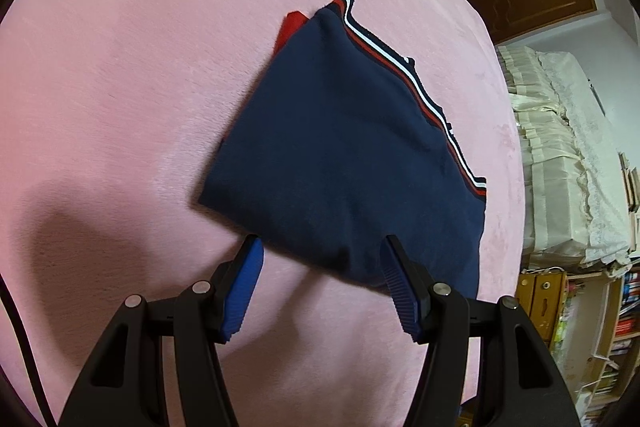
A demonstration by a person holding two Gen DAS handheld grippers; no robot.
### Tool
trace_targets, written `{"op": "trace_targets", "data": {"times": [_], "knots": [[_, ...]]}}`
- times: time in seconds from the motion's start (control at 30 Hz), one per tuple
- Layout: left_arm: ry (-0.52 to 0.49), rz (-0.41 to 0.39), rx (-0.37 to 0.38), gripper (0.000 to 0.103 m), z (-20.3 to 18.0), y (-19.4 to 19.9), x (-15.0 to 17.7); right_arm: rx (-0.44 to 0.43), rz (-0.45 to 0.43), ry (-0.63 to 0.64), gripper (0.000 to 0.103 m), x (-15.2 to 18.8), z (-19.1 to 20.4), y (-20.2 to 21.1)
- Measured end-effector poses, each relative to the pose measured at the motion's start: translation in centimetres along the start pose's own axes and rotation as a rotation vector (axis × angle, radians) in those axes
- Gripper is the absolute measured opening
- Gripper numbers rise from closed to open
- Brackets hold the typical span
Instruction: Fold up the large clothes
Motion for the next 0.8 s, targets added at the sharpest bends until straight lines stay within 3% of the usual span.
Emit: {"op": "trace_targets", "data": {"times": [0.07, 0.1, 0.3, 0.63, 0.8], "knots": [[0.011, 0.005, 0.011, 0.059, 0.1, -0.3, -0.1, 0.011, 0.0, -0.022, 0.04, 0.3, -0.2, 0.0], [0.017, 0.01, 0.014, 0.059, 0.1, -0.5, -0.1, 0.01, 0.0, -0.041, 0.041, 0.6, -0.4, 0.0], [0.035, 0.008, 0.032, 0.059, 0.0, -1.2, -0.6, 0.069, -0.01, -0.148, 0.041, 1.0, -2.5, 0.6], [0.128, -0.015, 0.161, 0.063, 0.7, -2.7, -2.1, 0.208, -0.137, -0.191, 0.041, -0.4, -5.0, 3.2], [0.113, -0.066, 0.175, 0.061, -0.3, -2.5, -2.4, 0.272, -0.212, -0.215, 0.041, -0.9, -6.0, 4.7]]}}
Point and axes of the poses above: each gripper's, at about its wrist camera, not at the fingertips, and y roughly against the way its jaws point, z to its left, x to its underside, the point moved 2 cm from there along -y, roughly the way its jaws point, and after that the axes turned 11 degrees about y, right-handed, at the moved point
